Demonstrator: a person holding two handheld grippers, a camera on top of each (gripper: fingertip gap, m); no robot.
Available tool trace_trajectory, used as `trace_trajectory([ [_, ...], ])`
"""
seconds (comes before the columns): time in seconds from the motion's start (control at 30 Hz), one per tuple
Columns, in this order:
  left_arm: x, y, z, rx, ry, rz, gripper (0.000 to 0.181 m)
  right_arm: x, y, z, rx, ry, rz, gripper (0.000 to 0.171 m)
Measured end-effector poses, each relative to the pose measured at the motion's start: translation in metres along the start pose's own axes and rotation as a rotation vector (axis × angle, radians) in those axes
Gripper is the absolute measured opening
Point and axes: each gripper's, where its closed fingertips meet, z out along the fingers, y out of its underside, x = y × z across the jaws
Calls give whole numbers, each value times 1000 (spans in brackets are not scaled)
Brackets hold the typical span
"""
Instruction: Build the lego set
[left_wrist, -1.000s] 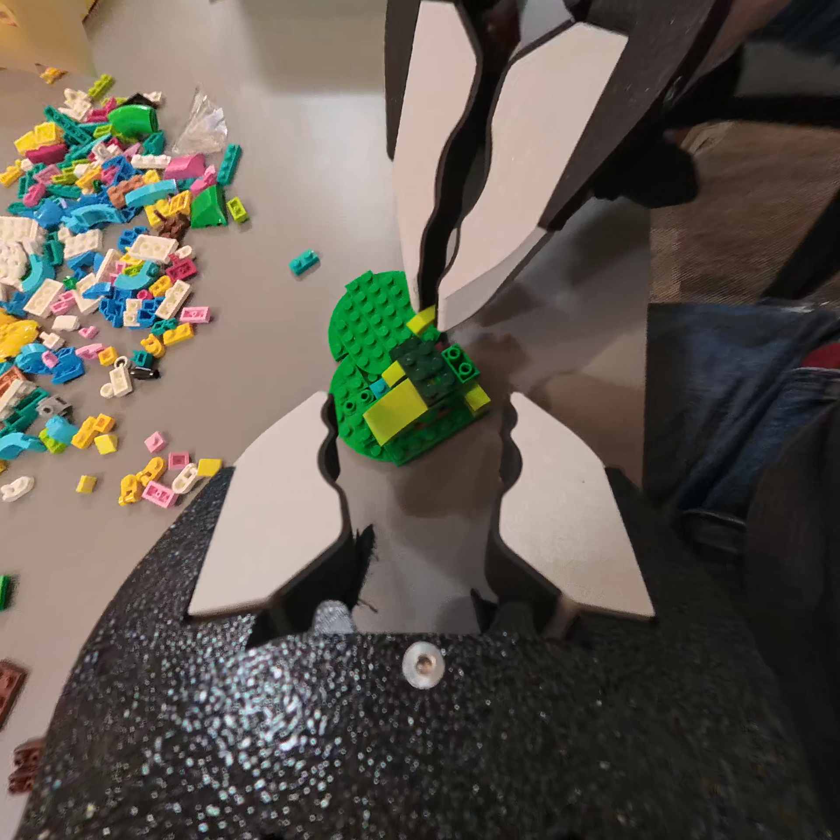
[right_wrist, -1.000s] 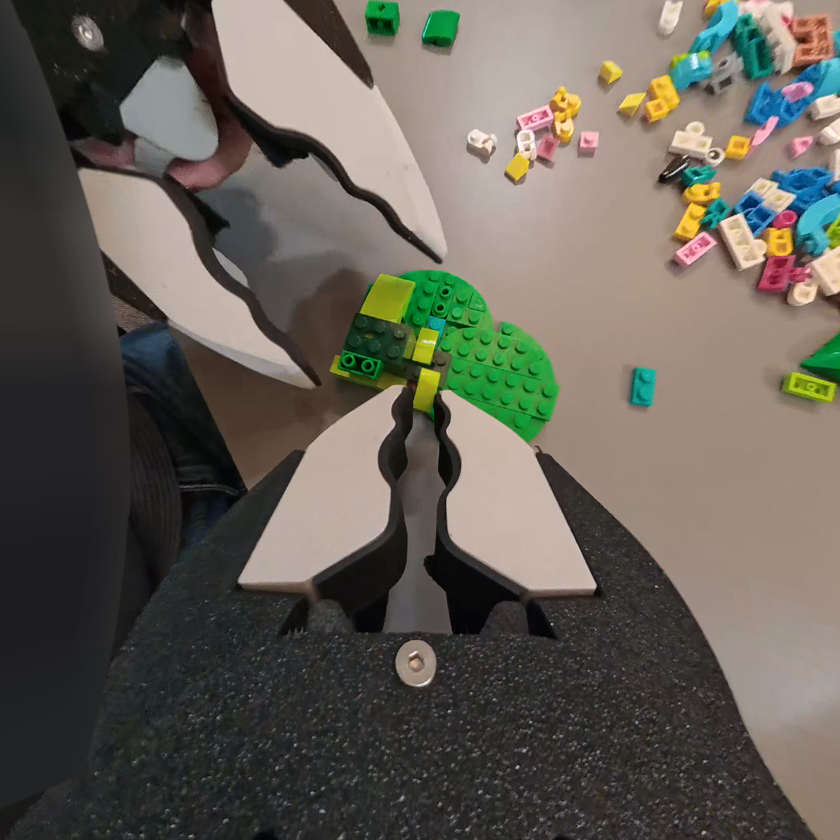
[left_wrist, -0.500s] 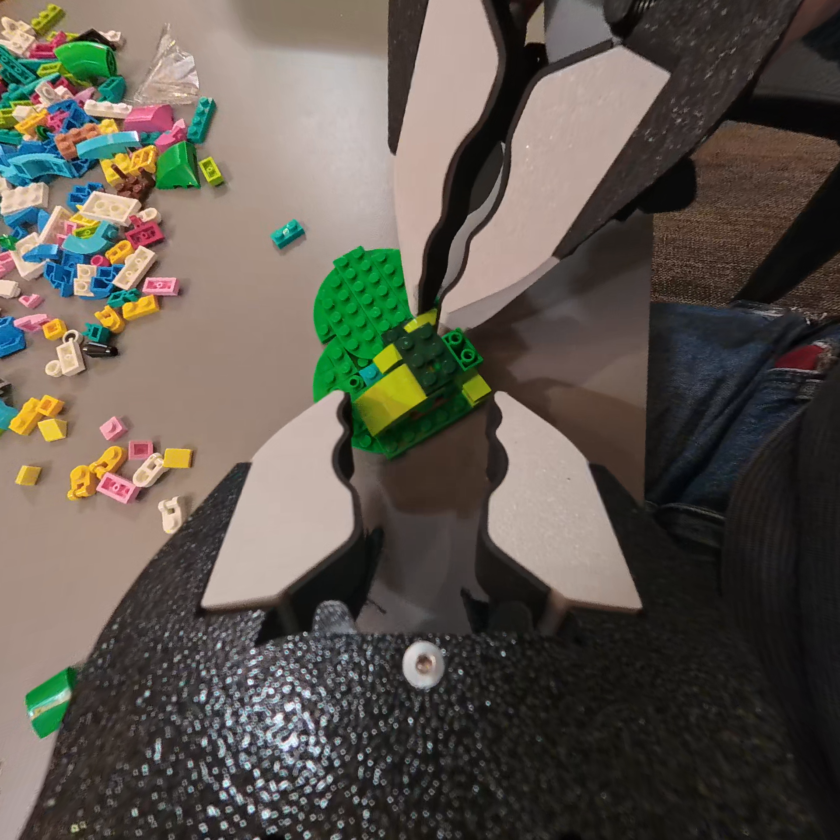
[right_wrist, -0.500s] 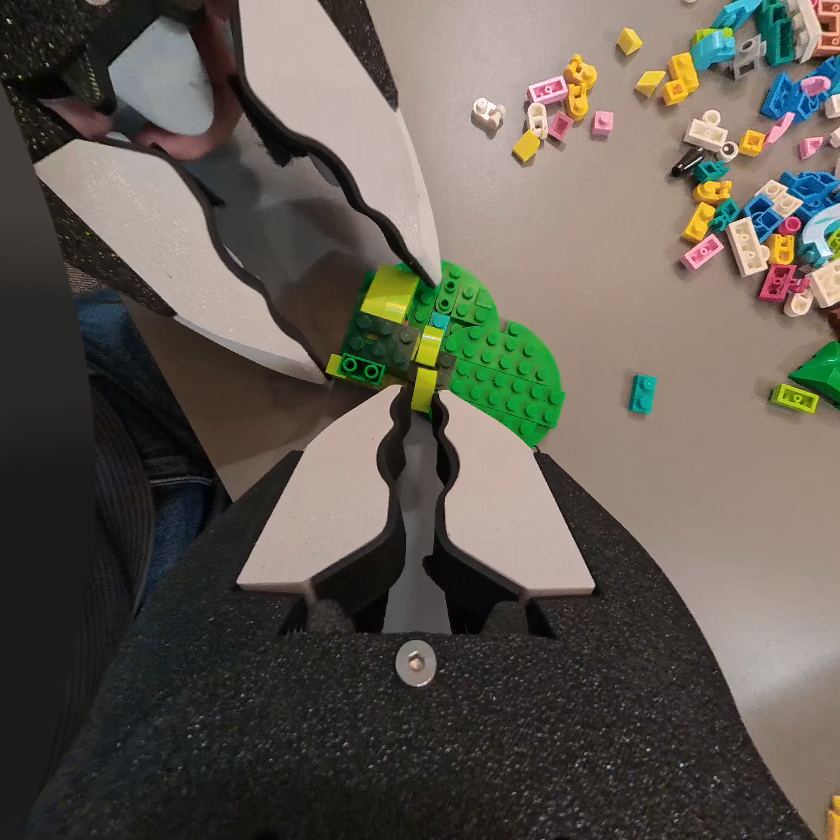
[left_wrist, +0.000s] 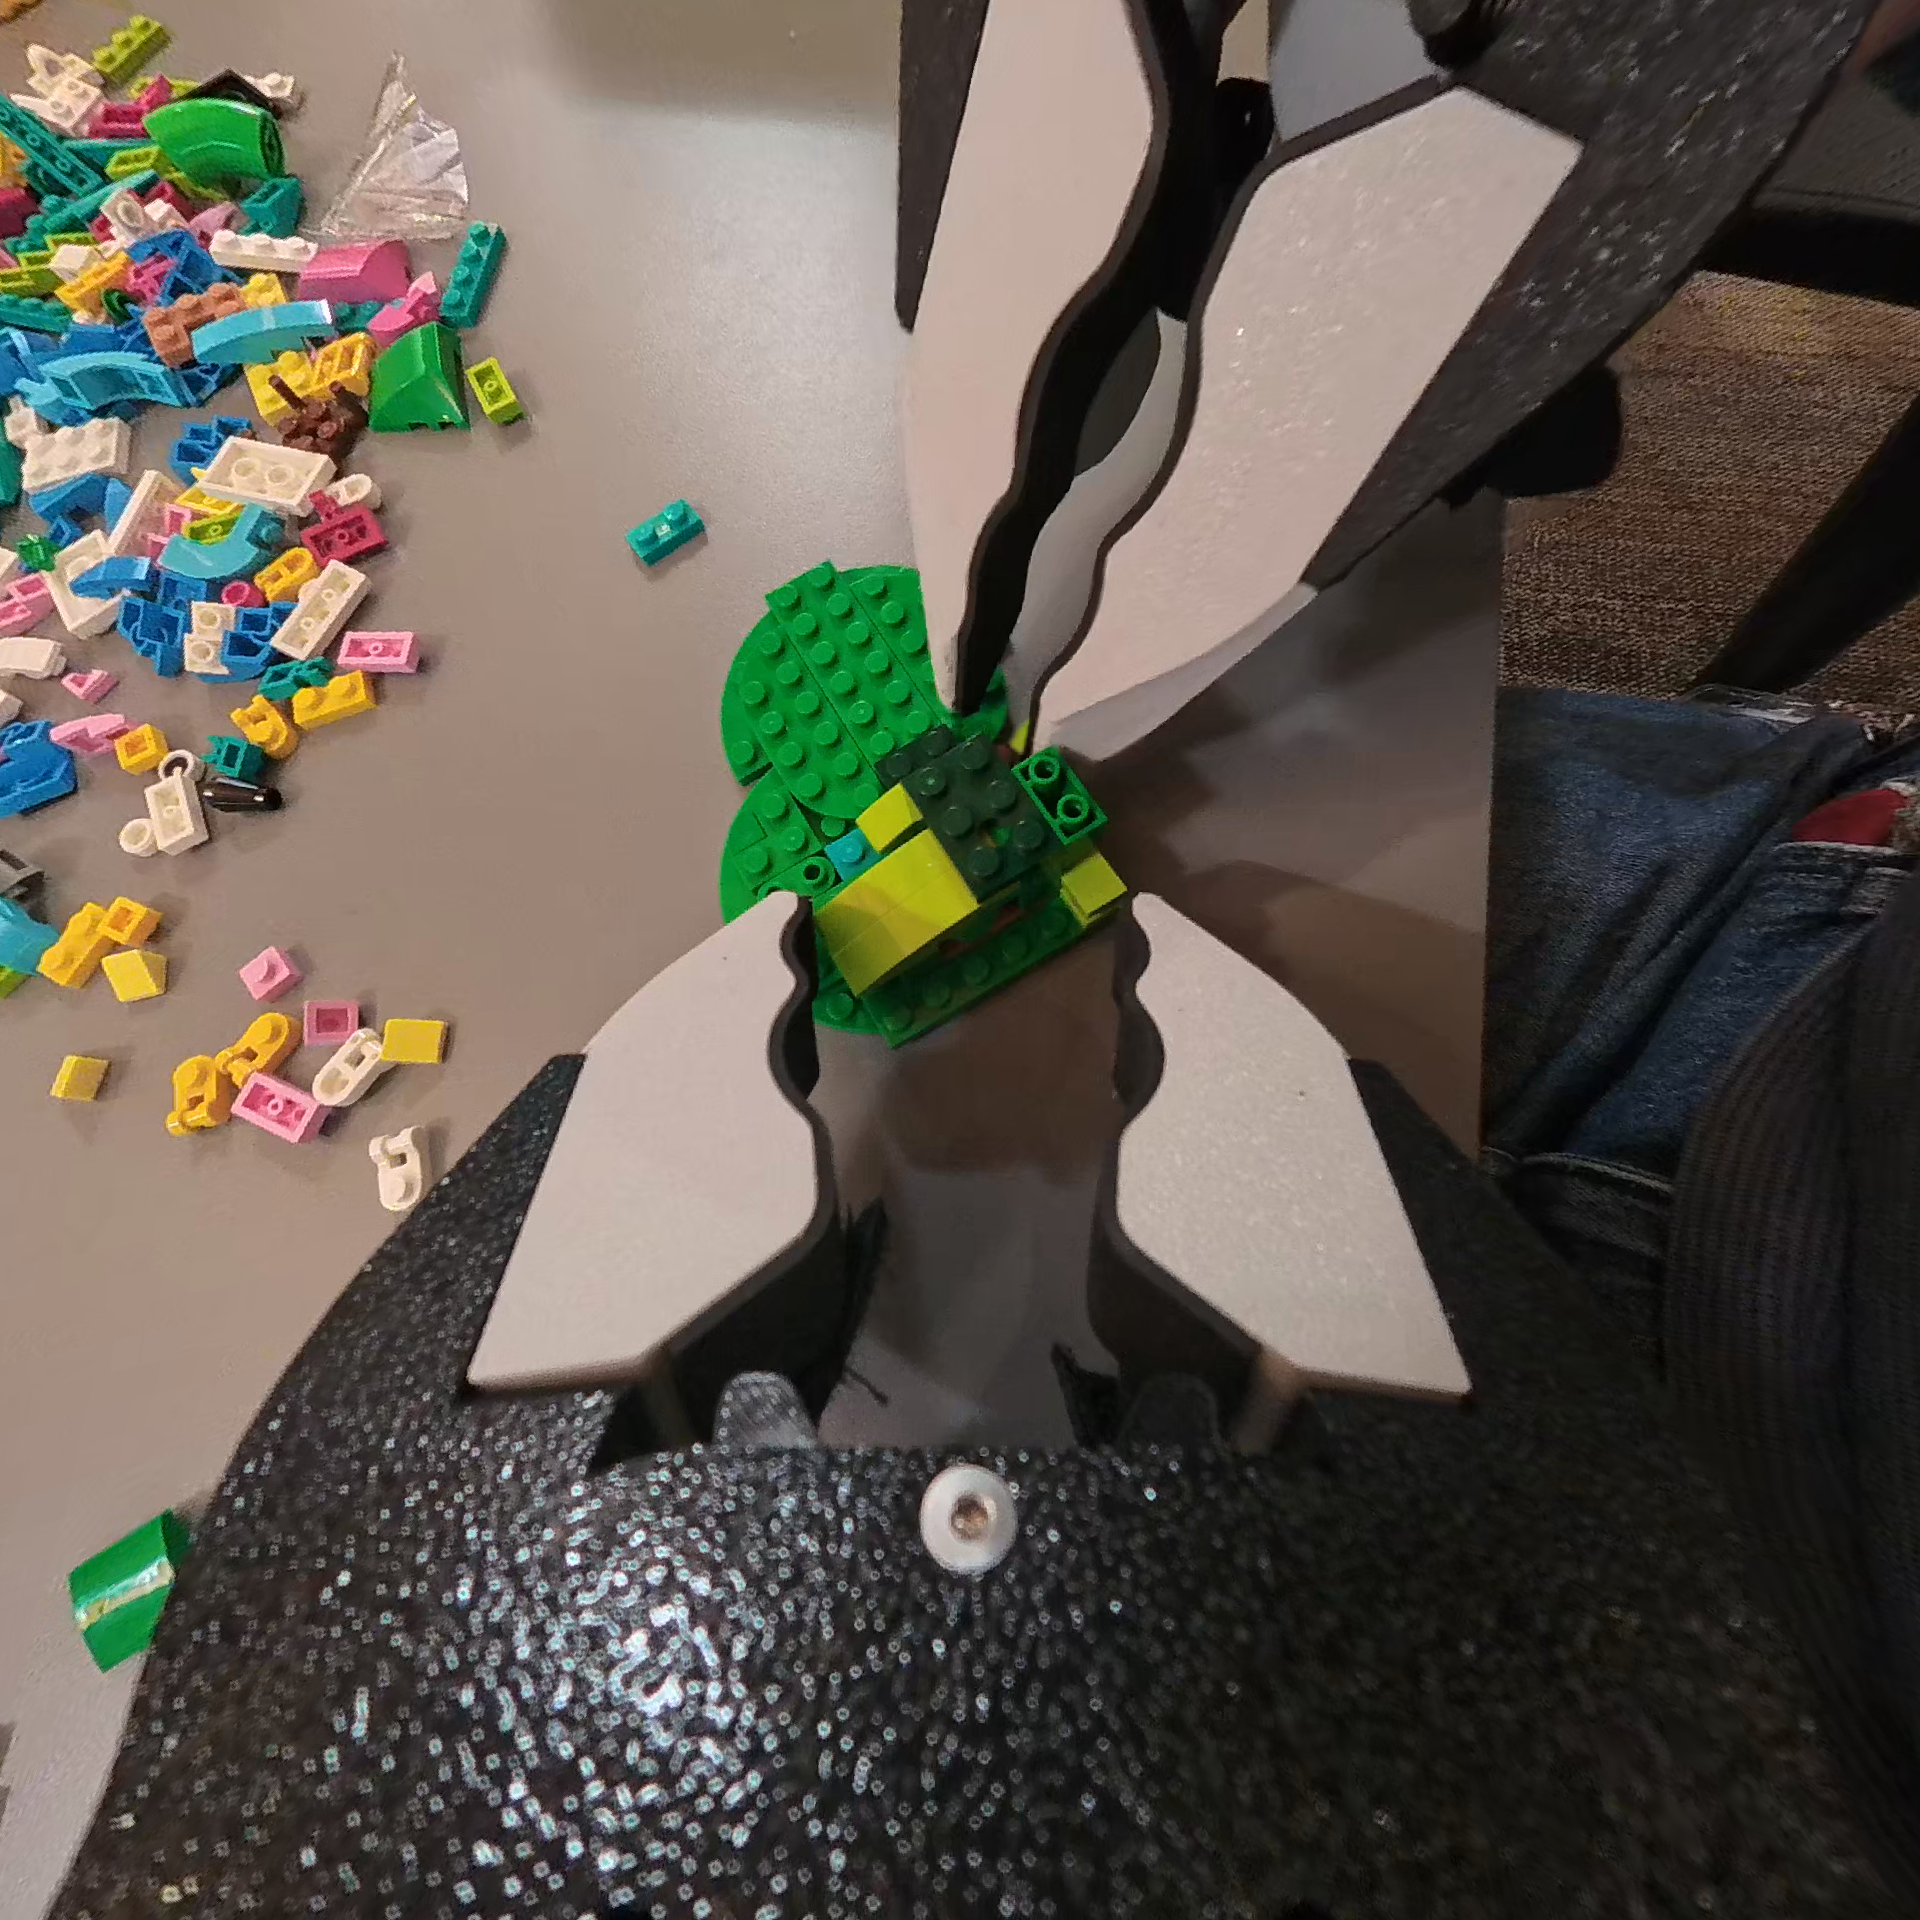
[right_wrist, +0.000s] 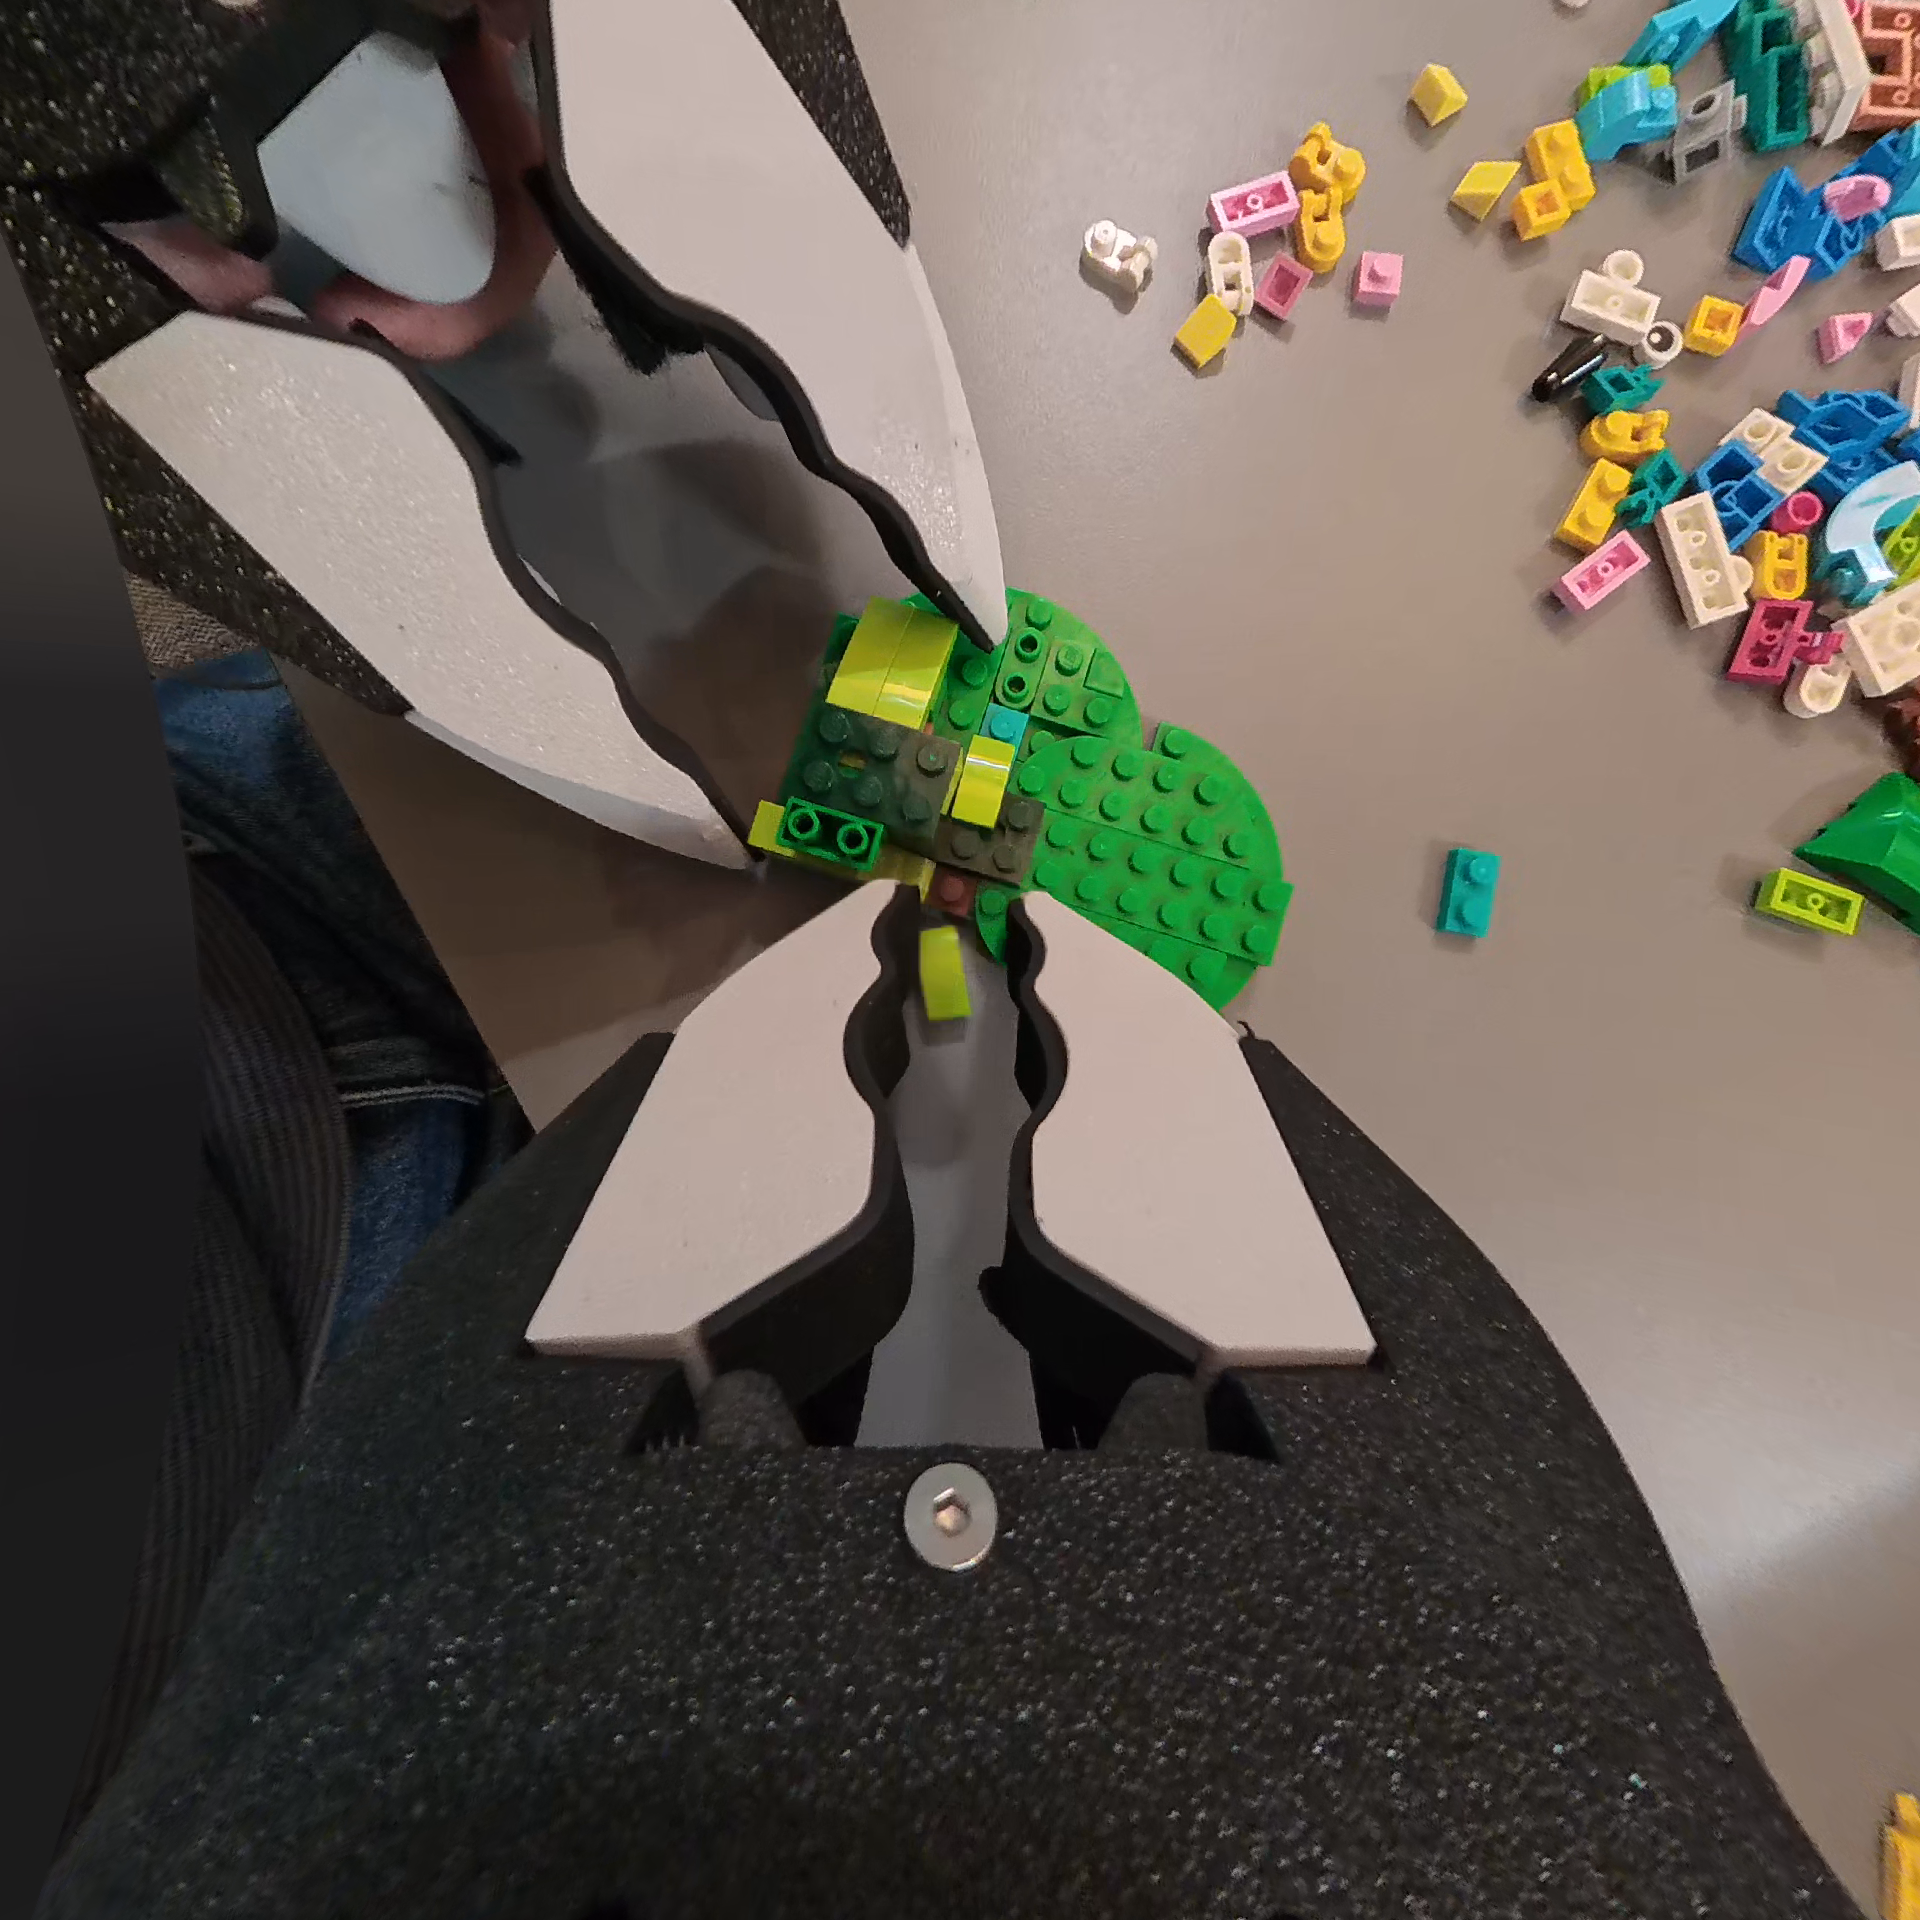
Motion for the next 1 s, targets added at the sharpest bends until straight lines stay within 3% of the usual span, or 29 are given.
trace_trajectory([
  [0.33,-1,2,-3,-12,2,10,54,-9,22,-12,23,-28,4,17],
  [0.53,-2,4,-5,-20,4,30,54,-7,19,-16,129,36,-178,11],
  [0.9,-1,6,-10,-24,19,44,54,-4,19,-4,122,-66,-244,15],
  [1.0,-1,6,-10,-23,21,42,54,-4,18,-2,125,-76,-240,8],
])
